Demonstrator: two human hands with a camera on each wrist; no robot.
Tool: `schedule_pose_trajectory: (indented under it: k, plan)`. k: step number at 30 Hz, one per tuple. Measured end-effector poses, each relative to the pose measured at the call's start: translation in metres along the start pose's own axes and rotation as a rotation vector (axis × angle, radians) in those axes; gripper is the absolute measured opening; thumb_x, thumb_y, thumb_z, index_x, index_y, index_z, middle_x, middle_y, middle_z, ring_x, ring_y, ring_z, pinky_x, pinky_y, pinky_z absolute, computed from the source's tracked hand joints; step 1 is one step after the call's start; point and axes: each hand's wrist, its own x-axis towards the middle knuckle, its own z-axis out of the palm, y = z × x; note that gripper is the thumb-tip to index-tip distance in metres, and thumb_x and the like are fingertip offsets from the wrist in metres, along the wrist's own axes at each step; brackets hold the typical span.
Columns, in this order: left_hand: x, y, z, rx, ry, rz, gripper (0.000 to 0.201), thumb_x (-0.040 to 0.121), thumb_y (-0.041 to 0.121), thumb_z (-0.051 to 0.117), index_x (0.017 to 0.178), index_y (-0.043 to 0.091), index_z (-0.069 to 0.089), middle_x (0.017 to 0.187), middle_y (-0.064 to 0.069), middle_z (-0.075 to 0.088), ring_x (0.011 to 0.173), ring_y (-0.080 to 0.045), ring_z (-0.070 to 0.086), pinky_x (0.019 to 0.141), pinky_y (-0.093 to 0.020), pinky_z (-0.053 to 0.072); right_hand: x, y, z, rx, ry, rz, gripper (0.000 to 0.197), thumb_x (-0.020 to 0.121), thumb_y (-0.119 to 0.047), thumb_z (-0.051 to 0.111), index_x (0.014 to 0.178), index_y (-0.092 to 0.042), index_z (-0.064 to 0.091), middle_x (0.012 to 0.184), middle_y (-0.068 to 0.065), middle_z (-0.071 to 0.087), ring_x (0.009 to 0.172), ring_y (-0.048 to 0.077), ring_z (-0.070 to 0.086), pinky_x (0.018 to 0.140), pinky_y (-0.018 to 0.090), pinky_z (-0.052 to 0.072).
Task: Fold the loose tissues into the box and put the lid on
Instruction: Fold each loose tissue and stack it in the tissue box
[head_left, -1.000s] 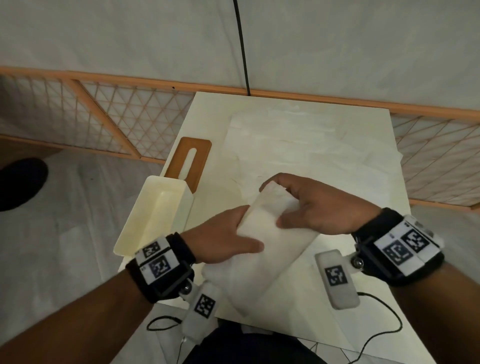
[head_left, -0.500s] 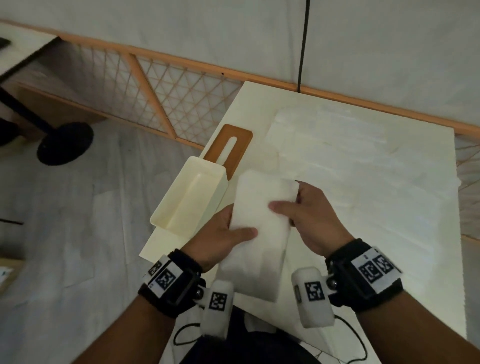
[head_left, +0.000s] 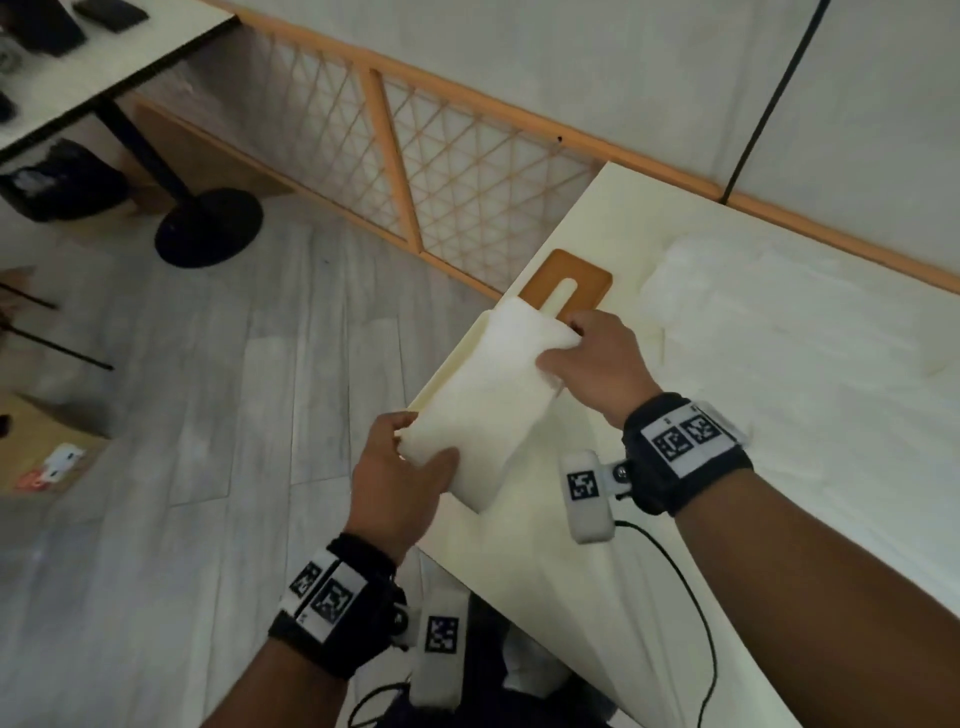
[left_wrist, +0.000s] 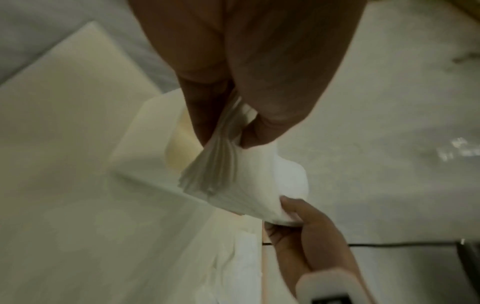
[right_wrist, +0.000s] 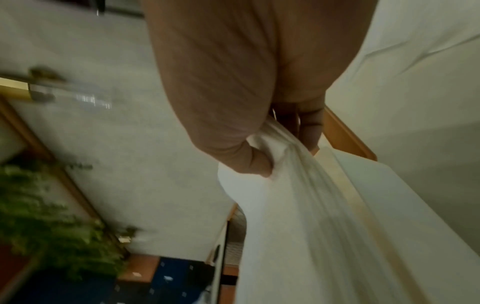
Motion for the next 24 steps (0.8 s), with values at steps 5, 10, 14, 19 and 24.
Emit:
schedule_pose_trajectory:
  k: [5, 10, 14, 19, 24]
  plan:
    - [0.037, 0.02, 0.013, 0.327, 0.032, 0.138, 0.042, 0.081, 0.012, 0.073, 0.103, 0.02, 0.039, 0.087, 0.009, 0.052, 0.072, -0.005, 0.052, 0.046, -0.012, 0.038, 0.038, -0.004, 0.024, -0.25, 0.004, -0.084, 0.038, 0.084, -0.003, 0.065, 0.108, -0.019, 0.042, 0.082, -0.003, 0.054, 0.069, 0.012, 0.054, 0.056, 0.022, 0.045]
    - [0.063, 0.01, 0.026, 0.619, -0.077, 0.151, 0.028, 0.083, 0.012, 0.065, 0.093, 0.022, 0.04, 0.091, 0.004, 0.048, 0.07, -0.008, 0.047, 0.052, -0.017, 0.032, 0.056, 0.006, 0.042, -0.61, -0.077, -0.171, 0.013, 0.091, -0.002, 0.056, 0.099, -0.012, 0.054, 0.086, 0.003, 0.056, 0.088, 0.027, 0.058, 0.068, 0.031, 0.042]
    - [0.074, 0.004, 0.029, 0.784, -0.131, 0.162, 0.022, 0.088, 0.006, 0.056, 0.093, 0.022, 0.043, 0.091, 0.002, 0.045, 0.068, -0.01, 0.047, 0.052, -0.021, 0.036, 0.065, 0.013, 0.058, -0.797, -0.234, -0.21, 0.018, 0.092, -0.004, 0.053, 0.106, -0.008, 0.063, 0.106, 0.011, 0.066, 0.102, 0.031, 0.059, 0.083, 0.036, 0.051]
    - [0.082, -0.001, 0.036, 1.005, -0.246, 0.172, 0.016, 0.09, 0.009, 0.056, 0.106, 0.014, 0.055, 0.108, -0.005, 0.053, 0.082, -0.022, 0.057, 0.076, -0.034, 0.055, 0.071, 0.01, 0.072, -0.98, -0.373, -0.176, 0.025, 0.088, -0.004, 0.051, 0.068, -0.013, 0.04, 0.072, 0.004, 0.047, 0.081, 0.029, 0.06, 0.07, 0.036, 0.05]
    - [0.085, 0.003, 0.044, 1.169, -0.346, 0.108, 0.019, 0.081, 0.014, 0.07, 0.093, 0.014, 0.055, 0.099, -0.002, 0.056, 0.078, -0.019, 0.054, 0.067, -0.032, 0.048, 0.078, 0.006, 0.078, -1.086, -0.45, -0.127, 0.016, 0.095, -0.006, 0.046, 0.081, -0.011, 0.051, 0.082, 0.004, 0.052, 0.079, 0.025, 0.052, 0.071, 0.034, 0.046]
